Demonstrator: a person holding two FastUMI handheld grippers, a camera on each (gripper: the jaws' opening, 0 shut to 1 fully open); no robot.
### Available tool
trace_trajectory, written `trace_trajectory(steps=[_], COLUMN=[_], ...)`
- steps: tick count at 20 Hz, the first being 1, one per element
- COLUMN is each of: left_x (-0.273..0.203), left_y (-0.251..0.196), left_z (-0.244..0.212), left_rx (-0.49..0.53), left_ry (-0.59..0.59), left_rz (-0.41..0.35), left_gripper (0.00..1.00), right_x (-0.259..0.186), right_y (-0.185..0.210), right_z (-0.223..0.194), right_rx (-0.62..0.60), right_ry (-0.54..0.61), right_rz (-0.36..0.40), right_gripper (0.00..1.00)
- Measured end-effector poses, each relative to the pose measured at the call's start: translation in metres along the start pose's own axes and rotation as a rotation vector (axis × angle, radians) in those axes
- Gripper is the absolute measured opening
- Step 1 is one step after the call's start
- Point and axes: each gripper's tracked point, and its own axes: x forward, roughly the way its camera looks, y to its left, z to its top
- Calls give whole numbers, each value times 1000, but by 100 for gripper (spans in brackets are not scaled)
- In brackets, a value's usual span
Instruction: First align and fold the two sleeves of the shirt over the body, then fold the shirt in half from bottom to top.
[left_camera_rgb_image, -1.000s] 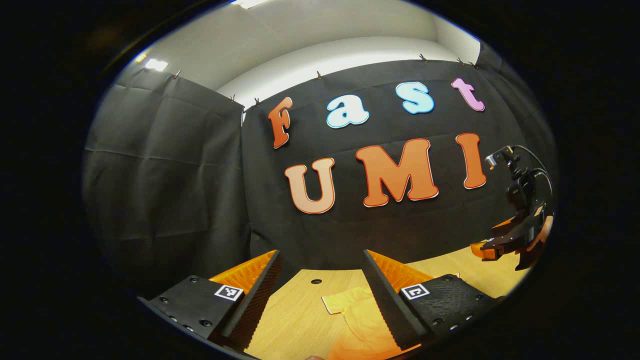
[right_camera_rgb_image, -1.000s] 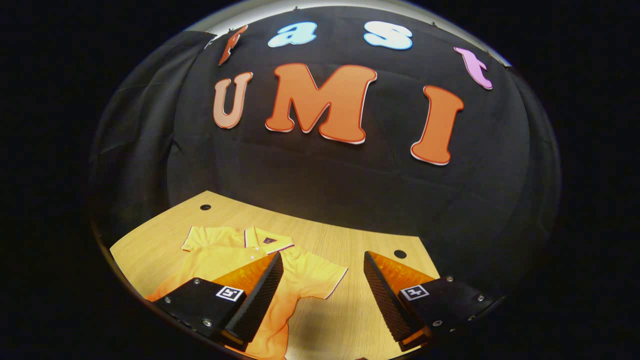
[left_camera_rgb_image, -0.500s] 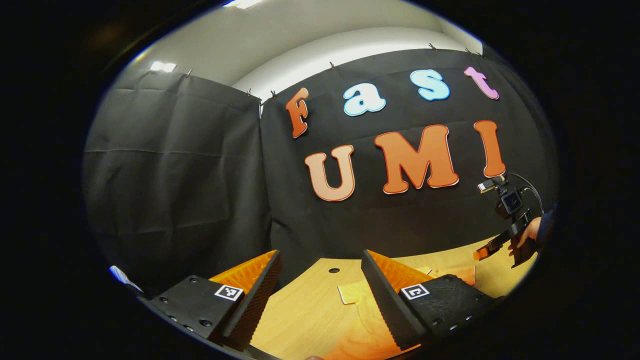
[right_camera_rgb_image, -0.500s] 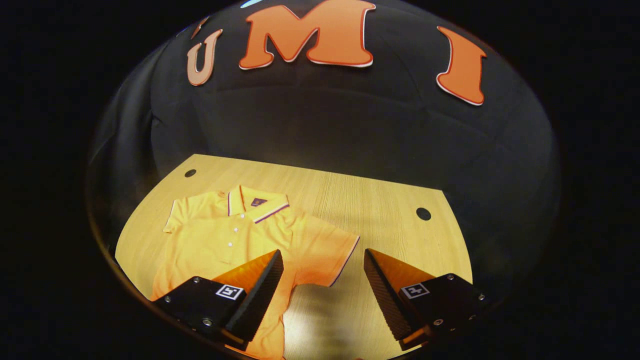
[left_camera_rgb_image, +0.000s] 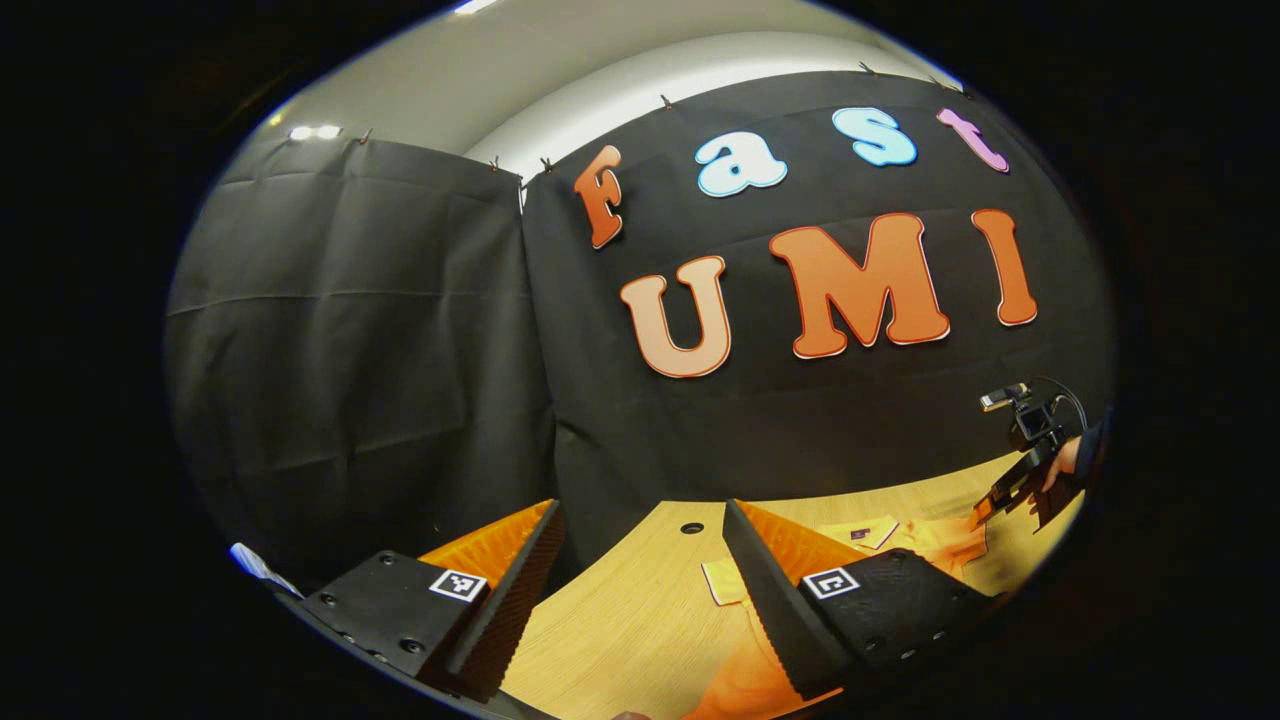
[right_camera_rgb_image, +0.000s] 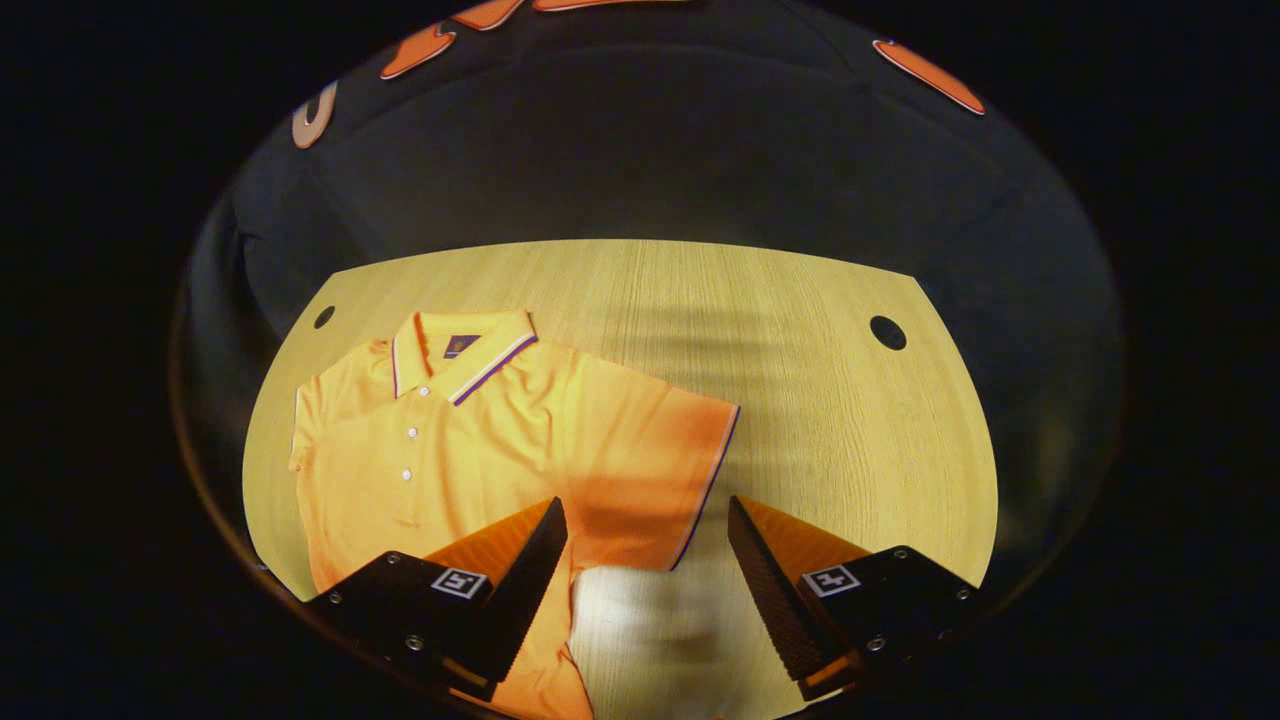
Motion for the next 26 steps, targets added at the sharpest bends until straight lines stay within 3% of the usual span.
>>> trace_trajectory(steps=[5,10,13,14,17,19,20,21,22,24,25,26], left_x=[25,41,48,49,55,60,62,65,70,77,79,82], left_y=[-5,22,27,27,26,25,26,26,29,32,31,29], left_z=[-22,-36,-41,-48,-56,-60,-61,-63,-66,-73,-75,-75], left_rx=[-7,3,6,6,1,-2,-7,-13,-19,-28,-33,-42], left_ry=[66,113,135,145,167,174,175,177,185,202,205,203], left_rz=[-54,-6,-6,-9,-24,-38,-42,-44,-42,-39,-43,-48], left_gripper=[99,99,99,99,99,99,99,99,99,99,99,99], right_x=[31,57,72,75,85,82,81,84,84,76,77,73], right_y=[-14,-18,-26,-29,-21,-15,-13,-11,-12,-9,-1,5], right_z=[0,-8,-14,-17,-17,-14,-11,-13,-12,-10,-11,-9], right_rx=[73,156,148,137,213,200,196,202,197,200,220,214], right_ry=[152,262,297,314,353,349,338,337,330,337,332,322], right_rz=[-1,22,-43,-67,-88,-80,-80,-83,-81,-51,-21,-5], right_gripper=[98,96,95,91,85,72,55,46,17,19,9,9])
